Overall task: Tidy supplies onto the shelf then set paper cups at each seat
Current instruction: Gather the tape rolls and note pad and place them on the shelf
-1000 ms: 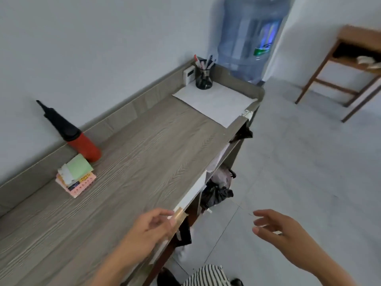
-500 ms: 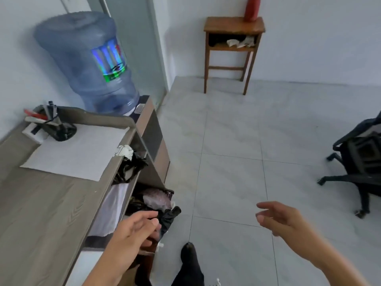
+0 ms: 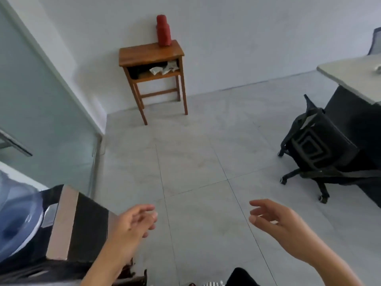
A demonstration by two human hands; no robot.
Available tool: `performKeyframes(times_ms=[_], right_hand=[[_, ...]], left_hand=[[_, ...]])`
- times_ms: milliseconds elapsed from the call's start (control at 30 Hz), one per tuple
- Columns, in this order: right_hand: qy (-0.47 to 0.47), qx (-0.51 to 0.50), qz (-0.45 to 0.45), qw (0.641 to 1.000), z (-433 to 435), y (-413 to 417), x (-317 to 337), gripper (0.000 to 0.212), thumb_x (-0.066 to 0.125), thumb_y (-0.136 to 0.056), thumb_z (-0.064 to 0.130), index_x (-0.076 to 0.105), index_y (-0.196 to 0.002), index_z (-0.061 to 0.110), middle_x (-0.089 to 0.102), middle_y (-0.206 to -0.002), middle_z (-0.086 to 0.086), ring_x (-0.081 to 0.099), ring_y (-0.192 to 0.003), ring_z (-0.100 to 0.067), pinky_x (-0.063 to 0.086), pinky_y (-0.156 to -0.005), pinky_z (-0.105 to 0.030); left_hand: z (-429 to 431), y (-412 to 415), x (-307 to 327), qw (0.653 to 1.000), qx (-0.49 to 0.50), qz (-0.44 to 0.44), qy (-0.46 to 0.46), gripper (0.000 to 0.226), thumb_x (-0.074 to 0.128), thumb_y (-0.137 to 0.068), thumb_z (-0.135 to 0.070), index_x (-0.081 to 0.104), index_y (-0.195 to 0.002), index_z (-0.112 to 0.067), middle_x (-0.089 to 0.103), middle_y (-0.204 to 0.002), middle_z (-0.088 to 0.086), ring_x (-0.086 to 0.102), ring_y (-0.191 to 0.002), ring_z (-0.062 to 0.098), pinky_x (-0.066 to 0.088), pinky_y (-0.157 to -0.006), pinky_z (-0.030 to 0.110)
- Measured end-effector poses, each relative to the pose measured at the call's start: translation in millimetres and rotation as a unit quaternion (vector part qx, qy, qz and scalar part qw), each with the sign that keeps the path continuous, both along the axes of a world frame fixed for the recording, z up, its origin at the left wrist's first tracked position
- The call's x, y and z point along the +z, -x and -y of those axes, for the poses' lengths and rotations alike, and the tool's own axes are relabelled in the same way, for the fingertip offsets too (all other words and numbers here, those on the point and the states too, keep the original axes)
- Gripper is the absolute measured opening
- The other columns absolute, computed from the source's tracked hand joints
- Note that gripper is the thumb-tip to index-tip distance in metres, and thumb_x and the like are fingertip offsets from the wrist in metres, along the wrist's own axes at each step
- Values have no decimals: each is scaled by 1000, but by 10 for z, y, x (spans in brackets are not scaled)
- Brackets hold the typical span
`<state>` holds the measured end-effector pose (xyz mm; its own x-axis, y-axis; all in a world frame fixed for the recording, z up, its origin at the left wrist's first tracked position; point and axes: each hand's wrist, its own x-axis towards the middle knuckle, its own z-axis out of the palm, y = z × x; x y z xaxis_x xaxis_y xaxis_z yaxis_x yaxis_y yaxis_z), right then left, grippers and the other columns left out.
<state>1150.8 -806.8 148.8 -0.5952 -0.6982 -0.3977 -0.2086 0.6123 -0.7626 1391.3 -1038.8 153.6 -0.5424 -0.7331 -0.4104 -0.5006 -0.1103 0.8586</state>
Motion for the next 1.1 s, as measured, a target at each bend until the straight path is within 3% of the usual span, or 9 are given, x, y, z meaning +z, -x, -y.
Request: performKeyframes(times_ms=[67,167,300,600,800,900,1100], right_hand=[[-9,-31,12,999,77,276,-80,27,71,-83,35,62,-108,40,71,-99,13,65,-88,8,49,-77,-16],[-35,-50,36,997,215,787,-220,27,71,-82,37,61,-107,42,70,-101,12,66,-87,7,49,-74,-16],[-42,-82,25,995,566,1728,-368,28,71,-82,37,61,-108,40,70,-102,10,67,-84,7,51,-76,-18],[-20,-60,-10,998,1871,3939,0,32,67,-83,47,57,-113,44,68,-103,17,66,-89,7,53,-79,-19],[-6,-73,-5,997,2642,5083,-38,32,70,-81,42,61,-112,42,72,-100,14,67,-87,6,56,-82,-25],[-19,-100,11,995,2977,5600,-200,31,70,-82,41,61,-111,42,72,-99,13,68,-86,6,57,-83,-27],[-24,-175,42,983,3715,6551,-155,30,72,-82,35,63,-111,36,73,-98,11,70,-82,5,55,-77,-21]], left_hand=[[257,409,-51,999,-34,0,-5,14,67,-87,-21,67,-101,-20,75,-87,7,71,-80,16,54,-72,29],[633,1073,-151,995,-94,30,-25,36,69,-69,-37,68,-99,-17,74,-89,14,69,-72,13,51,-63,24],[1177,2055,-177,991,-123,42,-19,56,68,-52,-54,68,-97,-21,73,-91,15,70,-73,14,51,-64,25],[2188,4130,131,993,-120,12,11,39,68,-64,-40,68,-99,-21,72,-91,16,71,-75,16,53,-68,28],[3026,5154,-91,989,-133,60,-25,64,65,-45,-58,68,-98,-22,72,-89,15,71,-71,13,52,-62,23],[3595,5816,-242,987,-145,63,-10,59,68,-50,-55,68,-99,-22,73,-88,12,71,-73,15,53,-63,26],[4671,7430,-168,977,-208,25,24,19,68,-85,-32,66,-101,-23,72,-93,13,69,-81,17,53,-70,28]])
